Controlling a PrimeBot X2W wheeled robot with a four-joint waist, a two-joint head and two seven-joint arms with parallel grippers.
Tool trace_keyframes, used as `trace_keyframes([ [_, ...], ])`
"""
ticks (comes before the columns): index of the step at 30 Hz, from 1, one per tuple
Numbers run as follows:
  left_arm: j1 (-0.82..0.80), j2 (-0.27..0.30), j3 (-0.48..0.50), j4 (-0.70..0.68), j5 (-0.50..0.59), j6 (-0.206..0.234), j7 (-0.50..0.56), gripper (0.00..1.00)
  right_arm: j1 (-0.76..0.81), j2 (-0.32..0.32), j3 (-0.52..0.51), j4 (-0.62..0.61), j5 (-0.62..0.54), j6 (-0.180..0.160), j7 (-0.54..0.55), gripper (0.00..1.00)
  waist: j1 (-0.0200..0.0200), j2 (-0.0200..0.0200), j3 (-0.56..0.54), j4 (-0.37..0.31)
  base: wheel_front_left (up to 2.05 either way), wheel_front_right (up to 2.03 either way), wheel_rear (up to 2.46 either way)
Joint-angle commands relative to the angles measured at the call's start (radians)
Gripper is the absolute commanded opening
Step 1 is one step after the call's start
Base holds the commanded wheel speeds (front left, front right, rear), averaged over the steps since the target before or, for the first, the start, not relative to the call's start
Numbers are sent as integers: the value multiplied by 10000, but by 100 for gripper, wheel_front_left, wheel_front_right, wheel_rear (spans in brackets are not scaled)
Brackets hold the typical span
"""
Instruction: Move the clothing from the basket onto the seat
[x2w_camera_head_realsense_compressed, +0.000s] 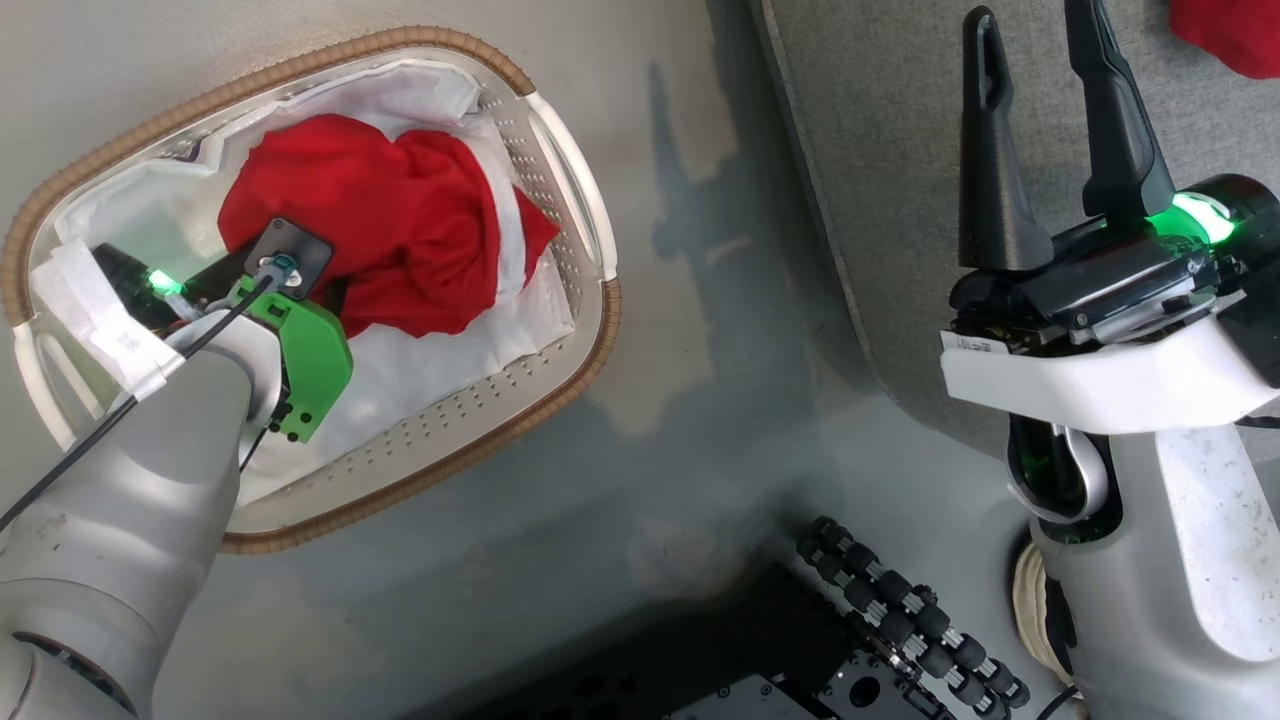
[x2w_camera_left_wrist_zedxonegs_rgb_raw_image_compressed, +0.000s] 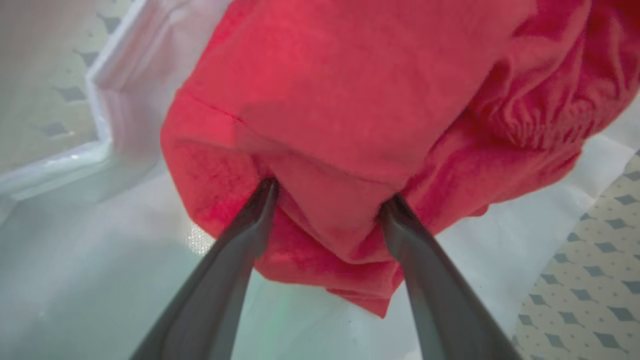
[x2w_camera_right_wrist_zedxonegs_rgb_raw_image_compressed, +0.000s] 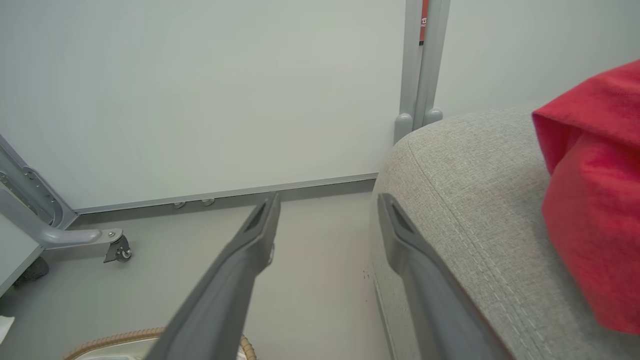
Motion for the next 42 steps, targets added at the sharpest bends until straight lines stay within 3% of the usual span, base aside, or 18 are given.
trace_keyframes([
  [1,20,73,-51,53,-74,-54,66,100,100,-26,-36,-47,55,-14,-46,100,-1,0,19,13,0,0,0],
  [4,99,142,-157,94,-186,-67,119,100,31,-26,-56,-17,54,-14,-46,100,-1,0,54,53,0,0,0],
  [5,133,136,-188,74,-237,-70,149,77,1,-26,-42,-3,52,-14,-46,100,-1,0,55,62,0,0,0],
  [6,201,146,-258,6,-302,-73,178,9,-40,-26,-25,7,43,-14,-46,100,-1,0,55,72,0,0,0],
  [7,217,171,-293,-56,-380,-73,148,0,-74,-26,-14,17,44,-14,-46,100,-1,0,51,77,0,0,0],
  [15,473,337,-547,-621,-982,-70,-523,0,-271,-27,-30,215,-29,-14,-46,100,-1,0,-310,169,0,0,0],
  [24,1090,268,-438,-1408,-1503,-72,-1032,0,-178,-30,-245,743,-278,-14,-46,100,-1,0,-1483,607,0,0,0],
  [33,2367,439,1490,-3798,-992,1,-1006,0,294,-33,-268,1534,-857,-14,-48,100,-1,0,-3078,1452,0,0,0],
  [42,4483,107,3884,-5729,153,-48,-1008,0,1020,-36,-160,2394,-1111,-14,-46,100,-1,0,-4778,2180,0,0,0],
])
